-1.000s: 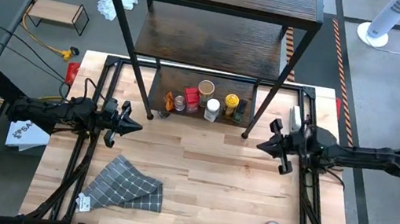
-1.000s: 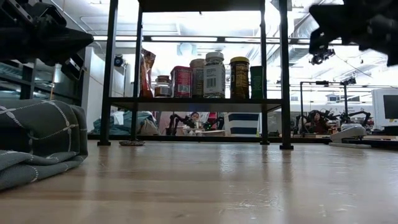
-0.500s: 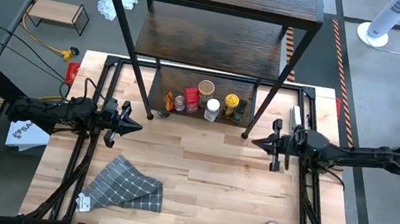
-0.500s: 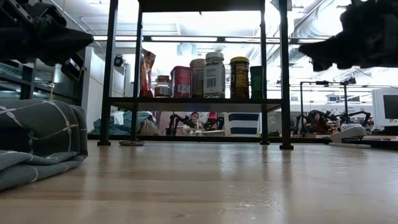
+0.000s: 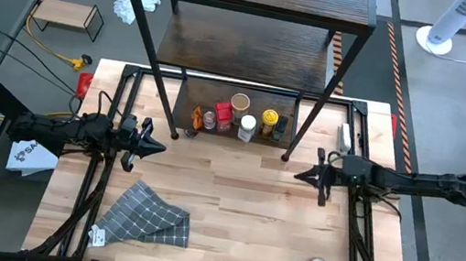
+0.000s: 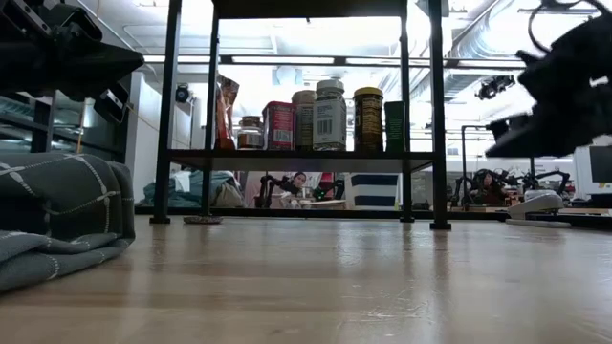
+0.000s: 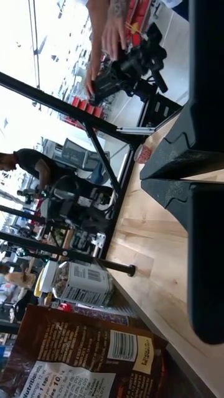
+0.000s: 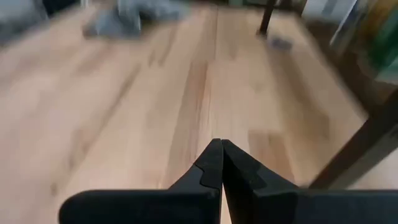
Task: Shelf spices
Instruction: Return to Home Position
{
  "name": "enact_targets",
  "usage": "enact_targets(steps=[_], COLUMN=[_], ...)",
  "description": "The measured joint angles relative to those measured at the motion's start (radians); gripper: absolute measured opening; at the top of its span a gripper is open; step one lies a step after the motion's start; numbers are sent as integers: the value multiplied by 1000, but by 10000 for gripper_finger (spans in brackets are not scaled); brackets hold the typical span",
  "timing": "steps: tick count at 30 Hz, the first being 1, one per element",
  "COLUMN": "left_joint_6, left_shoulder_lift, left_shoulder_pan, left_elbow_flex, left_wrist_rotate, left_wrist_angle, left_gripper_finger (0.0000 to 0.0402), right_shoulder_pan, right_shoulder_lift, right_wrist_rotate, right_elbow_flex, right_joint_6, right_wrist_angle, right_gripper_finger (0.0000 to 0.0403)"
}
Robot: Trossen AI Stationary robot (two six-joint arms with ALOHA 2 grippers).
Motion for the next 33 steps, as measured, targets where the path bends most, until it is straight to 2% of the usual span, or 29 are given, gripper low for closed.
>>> enact_targets(steps=[8, 14, 33], left_joint_6=[0, 0, 0], left_shoulder_lift=[3, 3, 3], left_shoulder_pan=[0, 0, 0], left_elbow_flex=[0, 0, 0], left_wrist_rotate=[-1, -1, -1], left_wrist_angle=[-4, -4, -6], left_gripper_finger=[5, 5, 5], right_shoulder_pan=[-16, -31, -35], right_shoulder_lift=[-302, -417, -415], right_wrist_rotate=[15, 16, 18], right_elbow_flex=[0, 0, 0], right_joint_6=[65, 59, 57], right_wrist_angle=[-8, -8, -8], right_gripper_finger=[0, 0, 0])
